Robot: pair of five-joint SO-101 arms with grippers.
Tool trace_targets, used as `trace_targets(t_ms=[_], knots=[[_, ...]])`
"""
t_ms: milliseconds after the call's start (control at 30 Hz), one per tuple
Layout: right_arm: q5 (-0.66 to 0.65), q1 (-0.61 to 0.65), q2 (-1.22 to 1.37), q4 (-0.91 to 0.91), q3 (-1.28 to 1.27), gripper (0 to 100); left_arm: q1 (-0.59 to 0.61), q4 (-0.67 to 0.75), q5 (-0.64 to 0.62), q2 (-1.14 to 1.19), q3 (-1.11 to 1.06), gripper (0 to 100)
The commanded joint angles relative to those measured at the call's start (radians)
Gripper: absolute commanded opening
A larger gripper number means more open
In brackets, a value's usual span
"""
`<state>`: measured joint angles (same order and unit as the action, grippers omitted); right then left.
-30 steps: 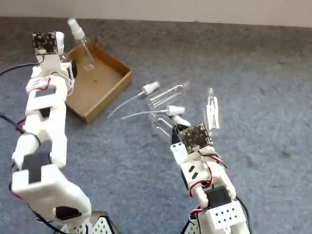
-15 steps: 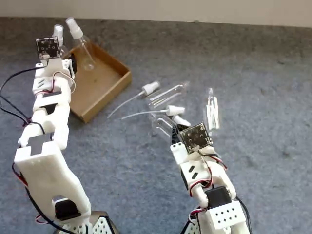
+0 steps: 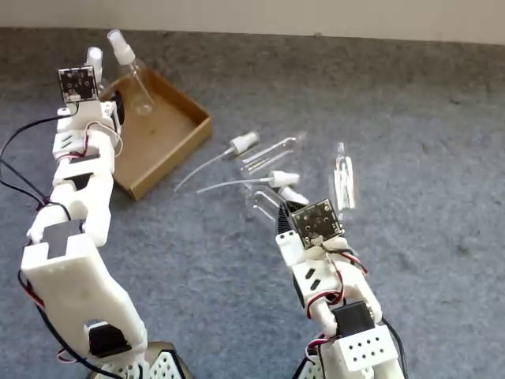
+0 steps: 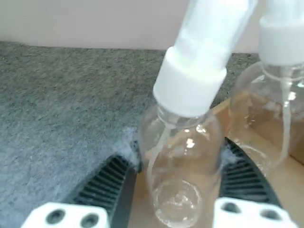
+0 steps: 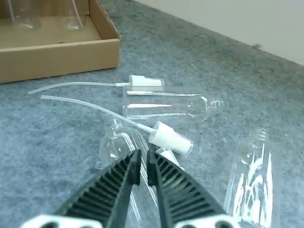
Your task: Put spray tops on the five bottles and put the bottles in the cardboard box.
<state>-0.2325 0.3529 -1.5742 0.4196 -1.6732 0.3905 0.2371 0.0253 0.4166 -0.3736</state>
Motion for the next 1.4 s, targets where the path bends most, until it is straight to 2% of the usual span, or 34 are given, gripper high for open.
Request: trace_targets(t_ms=[0,300,433,1267,1367], knots=[[-0.014,-0.010,-0.013,-0.030,-0.128,2.6,0.013,0.006,-0.005,-0.051,-0.038,12],[-0.014,-0.010,-0.013,-0.030,-0.128,2.6,0.030,0.002,-0.005,-0.053,-0.045,12],[-0.014,-0.010,-0.012,-0.030,-0.128,2.6,0.036,-0.068,-0.005,-0.061,-0.042,12],[-0.014,-0.012,-0.012,-0.025,-0.128,2.6,0.036,-0.115,-0.005,-0.064,-0.064,12],[-0.014,-0.012,-0.012,-0.025,-0.128,2.6,0.036,-0.115,-0.005,-0.064,-0.068,17]])
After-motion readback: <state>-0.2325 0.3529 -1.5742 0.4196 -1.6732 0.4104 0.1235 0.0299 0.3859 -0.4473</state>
